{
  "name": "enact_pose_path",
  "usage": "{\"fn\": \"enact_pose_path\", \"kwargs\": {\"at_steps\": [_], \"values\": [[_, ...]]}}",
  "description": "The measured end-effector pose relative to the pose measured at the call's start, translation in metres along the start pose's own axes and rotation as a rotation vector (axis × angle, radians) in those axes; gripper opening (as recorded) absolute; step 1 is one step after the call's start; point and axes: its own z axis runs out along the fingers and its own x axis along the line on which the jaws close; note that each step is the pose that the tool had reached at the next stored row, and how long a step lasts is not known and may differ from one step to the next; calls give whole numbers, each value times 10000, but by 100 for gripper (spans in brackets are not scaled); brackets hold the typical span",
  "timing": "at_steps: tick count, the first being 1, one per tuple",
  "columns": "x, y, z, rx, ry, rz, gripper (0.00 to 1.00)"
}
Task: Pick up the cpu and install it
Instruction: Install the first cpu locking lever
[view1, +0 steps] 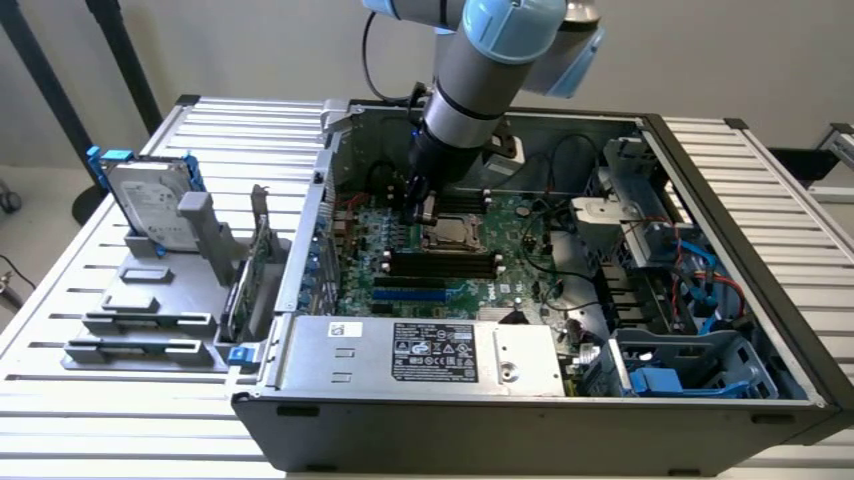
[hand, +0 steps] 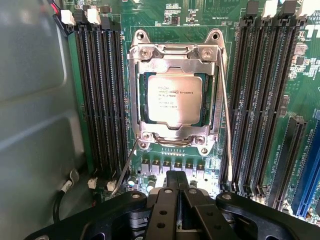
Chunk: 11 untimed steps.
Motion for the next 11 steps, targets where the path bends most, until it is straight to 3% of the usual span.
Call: {"fn": "enact_pose_path", "kwargs": {"at_steps": [5, 7, 11], "values": [[0, -2, 1, 0, 2, 0, 11], [2, -35, -6, 0, 30, 2, 11], [10, -105, -90, -12, 221, 24, 11]]}}
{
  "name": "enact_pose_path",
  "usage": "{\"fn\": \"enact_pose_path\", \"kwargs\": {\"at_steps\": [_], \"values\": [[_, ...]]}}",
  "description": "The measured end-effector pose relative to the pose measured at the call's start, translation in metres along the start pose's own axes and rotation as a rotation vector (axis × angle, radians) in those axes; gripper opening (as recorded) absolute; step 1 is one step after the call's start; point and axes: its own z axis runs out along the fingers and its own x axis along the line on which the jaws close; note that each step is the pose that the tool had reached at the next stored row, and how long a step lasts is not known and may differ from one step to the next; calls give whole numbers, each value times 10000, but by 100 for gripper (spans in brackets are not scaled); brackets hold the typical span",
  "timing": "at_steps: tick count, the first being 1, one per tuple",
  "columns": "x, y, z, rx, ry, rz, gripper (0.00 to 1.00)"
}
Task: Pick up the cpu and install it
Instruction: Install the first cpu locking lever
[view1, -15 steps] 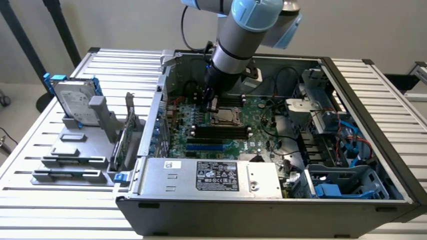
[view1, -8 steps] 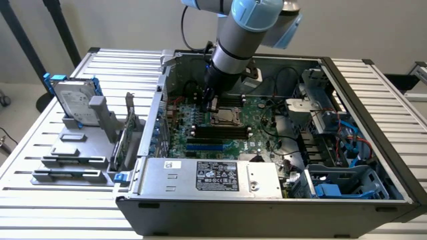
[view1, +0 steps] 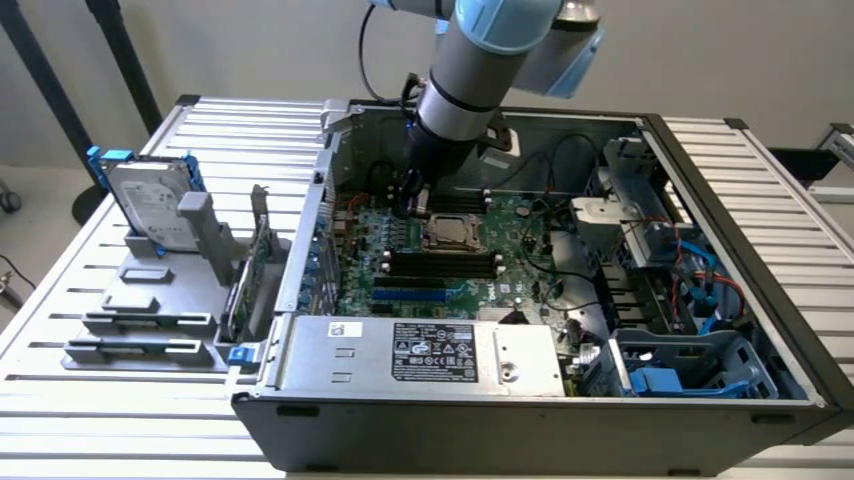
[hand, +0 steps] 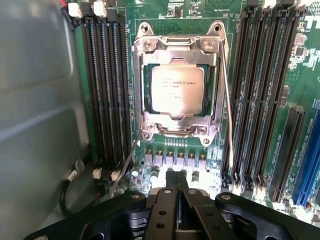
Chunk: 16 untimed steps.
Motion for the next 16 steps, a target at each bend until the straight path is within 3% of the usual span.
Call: {"fn": "enact_pose_path", "kwargs": {"at_steps": [4, 11, 16], "values": [[6, -36, -25, -49, 216, 211, 11], [5, -64, -17, -209, 455, 998, 11], [4, -127, 0, -268, 605, 1295, 11]]}}
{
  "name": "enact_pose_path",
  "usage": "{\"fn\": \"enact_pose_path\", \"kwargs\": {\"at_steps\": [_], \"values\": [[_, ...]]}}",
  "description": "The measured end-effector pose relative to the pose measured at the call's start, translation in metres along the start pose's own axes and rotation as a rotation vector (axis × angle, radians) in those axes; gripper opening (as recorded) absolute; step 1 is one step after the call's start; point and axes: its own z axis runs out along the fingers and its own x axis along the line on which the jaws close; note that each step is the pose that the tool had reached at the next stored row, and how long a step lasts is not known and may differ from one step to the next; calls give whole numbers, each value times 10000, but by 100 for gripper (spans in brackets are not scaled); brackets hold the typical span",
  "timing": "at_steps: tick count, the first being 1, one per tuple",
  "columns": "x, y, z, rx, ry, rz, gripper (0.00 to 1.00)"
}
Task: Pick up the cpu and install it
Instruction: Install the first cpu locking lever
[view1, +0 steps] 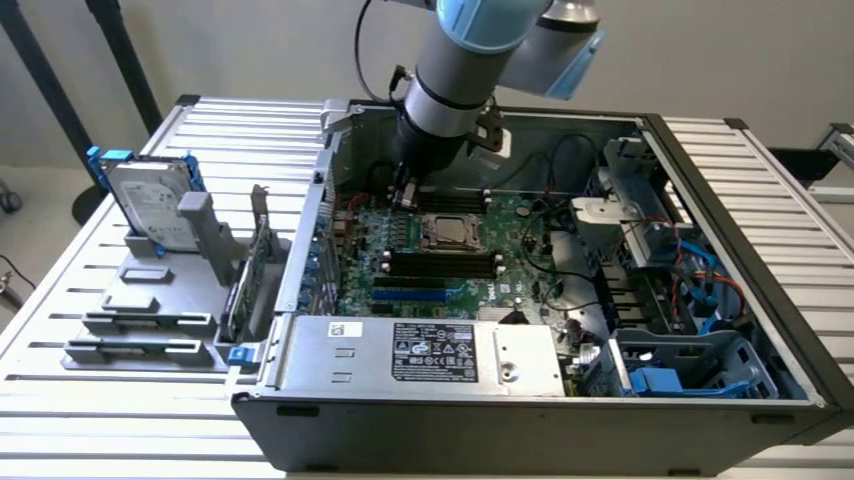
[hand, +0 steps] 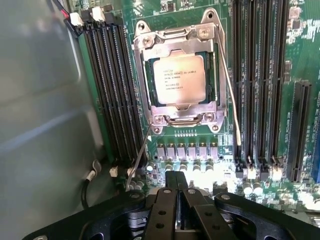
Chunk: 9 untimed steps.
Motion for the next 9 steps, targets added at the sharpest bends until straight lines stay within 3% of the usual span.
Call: {"fn": "enact_pose_path", "kwargs": {"at_steps": [5, 7, 9], "values": [[-10, -60, 15, -33, 222, 222, 11], [-13, -78, 19, -40, 349, 308, 11], [-15, -91, 23, -47, 519, 404, 11]]}}
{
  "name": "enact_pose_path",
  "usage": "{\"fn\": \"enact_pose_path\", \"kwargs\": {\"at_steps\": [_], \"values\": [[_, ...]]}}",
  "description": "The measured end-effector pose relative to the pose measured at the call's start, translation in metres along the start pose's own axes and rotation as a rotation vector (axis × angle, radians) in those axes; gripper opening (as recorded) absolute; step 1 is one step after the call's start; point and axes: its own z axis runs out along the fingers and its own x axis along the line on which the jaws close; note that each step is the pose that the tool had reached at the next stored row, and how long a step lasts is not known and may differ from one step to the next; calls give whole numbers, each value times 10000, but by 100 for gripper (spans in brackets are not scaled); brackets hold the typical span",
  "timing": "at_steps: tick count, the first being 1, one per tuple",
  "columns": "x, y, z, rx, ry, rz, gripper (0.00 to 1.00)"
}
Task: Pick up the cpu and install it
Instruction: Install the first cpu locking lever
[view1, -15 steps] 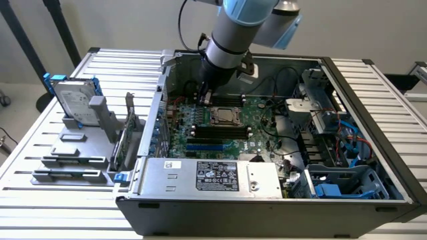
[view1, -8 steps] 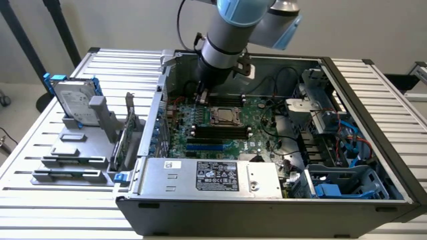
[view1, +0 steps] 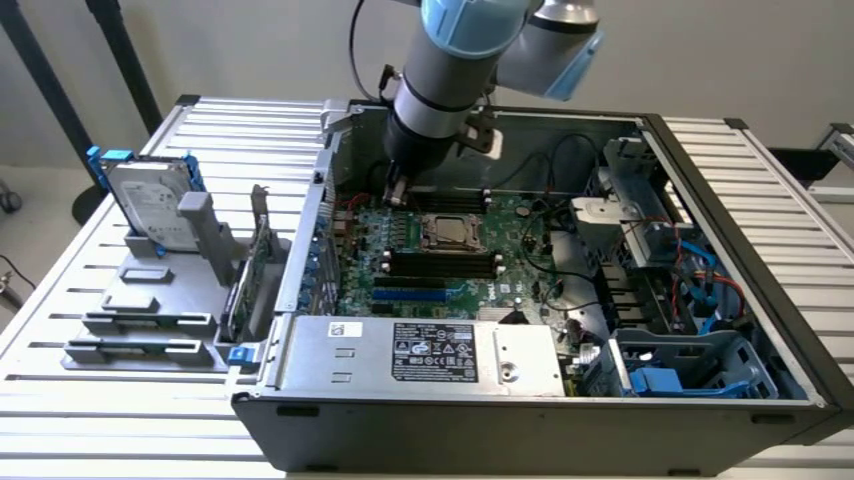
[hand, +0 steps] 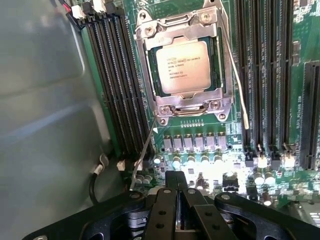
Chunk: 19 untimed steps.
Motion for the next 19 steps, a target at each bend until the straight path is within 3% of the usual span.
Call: {"fn": "enact_pose_path", "kwargs": {"at_steps": [5, 12, 15, 19], "values": [[-4, -18, 4, -27, 457, 303, 11], [-7, -31, 7, -51, 1229, 750, 11], [-7, -32, 7, -126, 1426, 1050, 11], [-7, -31, 7, -281, 1565, 1480, 11]]}}
